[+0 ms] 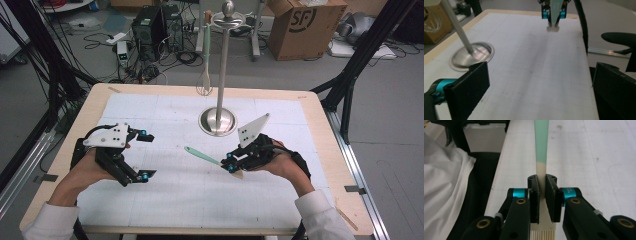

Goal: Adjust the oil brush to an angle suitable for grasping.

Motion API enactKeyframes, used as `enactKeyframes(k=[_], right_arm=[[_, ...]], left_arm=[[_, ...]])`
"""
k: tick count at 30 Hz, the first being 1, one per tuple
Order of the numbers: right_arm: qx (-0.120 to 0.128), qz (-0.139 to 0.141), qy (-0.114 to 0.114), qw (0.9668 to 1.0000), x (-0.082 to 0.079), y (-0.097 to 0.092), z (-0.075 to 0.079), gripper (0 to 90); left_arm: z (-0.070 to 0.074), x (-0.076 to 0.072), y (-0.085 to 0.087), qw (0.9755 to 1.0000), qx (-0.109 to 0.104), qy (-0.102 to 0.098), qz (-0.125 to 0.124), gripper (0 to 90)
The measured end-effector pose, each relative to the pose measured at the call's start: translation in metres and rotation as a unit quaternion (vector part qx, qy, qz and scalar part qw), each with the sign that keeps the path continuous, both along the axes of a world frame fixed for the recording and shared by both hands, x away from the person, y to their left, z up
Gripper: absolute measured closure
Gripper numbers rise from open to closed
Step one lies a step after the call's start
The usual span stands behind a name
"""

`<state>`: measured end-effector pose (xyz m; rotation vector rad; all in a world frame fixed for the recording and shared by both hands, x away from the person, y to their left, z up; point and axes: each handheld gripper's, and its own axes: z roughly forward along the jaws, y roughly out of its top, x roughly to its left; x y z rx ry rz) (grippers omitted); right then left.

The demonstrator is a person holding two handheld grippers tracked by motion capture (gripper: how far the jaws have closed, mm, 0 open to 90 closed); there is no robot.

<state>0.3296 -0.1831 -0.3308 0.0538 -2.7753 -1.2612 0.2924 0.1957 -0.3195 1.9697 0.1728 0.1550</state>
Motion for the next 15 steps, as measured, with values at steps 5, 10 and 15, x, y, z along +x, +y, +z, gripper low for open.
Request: enactKeyframes(k=[5, 10, 15], right_arm=[[0.028, 0.01, 0.001, 0.9996, 0.001, 0.004, 0.006, 82.5], [0.041, 0.017, -0.001, 0.999, 0.0, 0.008, 0.01, 82.5], [0.056, 0.025, -0.001, 0.9981, -0.001, 0.012, 0.013, 82.5]], left_arm=[[0.016, 0.003, -0.011, 0.9991, -0.014, -0.004, -0.039, 1.7], [0.03, 0.005, -0.024, 0.9974, -0.013, -0.014, -0.07, 1.7], [0.041, 0.008, -0.041, 0.9959, -0.004, -0.019, -0.088, 1.7]])
